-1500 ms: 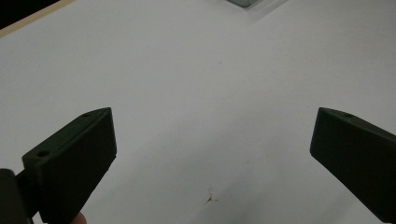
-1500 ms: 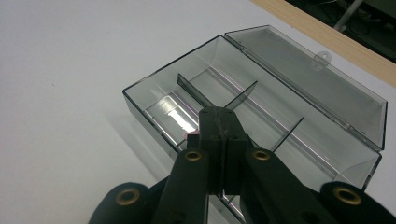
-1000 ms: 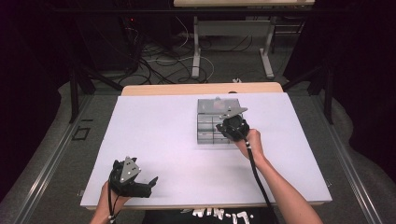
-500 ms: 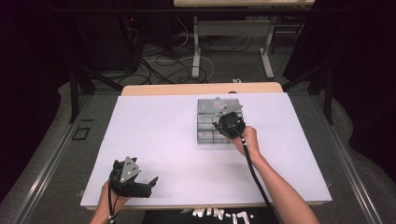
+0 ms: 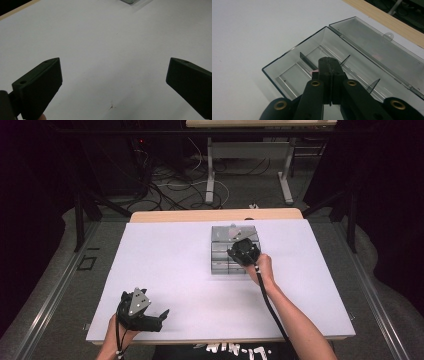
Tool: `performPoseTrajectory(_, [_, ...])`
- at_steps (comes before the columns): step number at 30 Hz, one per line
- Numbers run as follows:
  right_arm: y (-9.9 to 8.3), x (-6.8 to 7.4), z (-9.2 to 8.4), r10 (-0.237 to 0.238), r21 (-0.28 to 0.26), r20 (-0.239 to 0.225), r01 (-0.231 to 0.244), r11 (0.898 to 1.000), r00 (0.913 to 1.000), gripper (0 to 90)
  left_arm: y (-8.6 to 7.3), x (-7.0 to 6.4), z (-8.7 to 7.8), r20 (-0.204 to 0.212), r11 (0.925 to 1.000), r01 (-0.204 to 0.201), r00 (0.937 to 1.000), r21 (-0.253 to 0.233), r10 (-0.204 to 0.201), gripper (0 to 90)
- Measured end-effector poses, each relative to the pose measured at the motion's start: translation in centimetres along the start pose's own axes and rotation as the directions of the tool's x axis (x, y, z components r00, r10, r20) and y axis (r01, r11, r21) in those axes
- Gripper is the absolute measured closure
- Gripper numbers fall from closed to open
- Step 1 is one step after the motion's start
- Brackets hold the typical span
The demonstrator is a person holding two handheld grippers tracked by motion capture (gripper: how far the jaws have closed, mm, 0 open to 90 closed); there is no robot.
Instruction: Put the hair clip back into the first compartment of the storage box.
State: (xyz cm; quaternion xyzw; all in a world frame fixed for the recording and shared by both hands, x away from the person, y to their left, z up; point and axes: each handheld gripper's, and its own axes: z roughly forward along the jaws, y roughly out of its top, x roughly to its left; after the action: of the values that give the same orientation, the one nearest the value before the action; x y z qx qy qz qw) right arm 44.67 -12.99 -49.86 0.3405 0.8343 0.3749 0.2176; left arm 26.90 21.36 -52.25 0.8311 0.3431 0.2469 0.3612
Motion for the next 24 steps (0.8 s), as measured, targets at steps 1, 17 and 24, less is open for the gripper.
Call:
performPoseTrajectory(1, [0.1,0.0,0.1,0.003,0.014,0.006,-0.003,1.000,1.0000,90.0,0.0,0.0,0.0,0.004,1.0000,-0.002,1.0000,0.004,0.002,0.4])
performPoseTrajectory(17, [0.8,-0.2,2.0,0.021,0.029,0.020,-0.021,0.999,0.9996,90.0,0.0,0.0,0.0,0.005,1.0000,-0.001,1.0000,0.003,0.001,0.4])
performPoseTrajectory(24, [0.6,-0.4,3.0,0.026,0.033,0.024,-0.027,0.999,0.9994,90.0,0.0,0.0,0.1,0.004,1.0000,0.001,1.0000,0.002,-0.001,0.4])
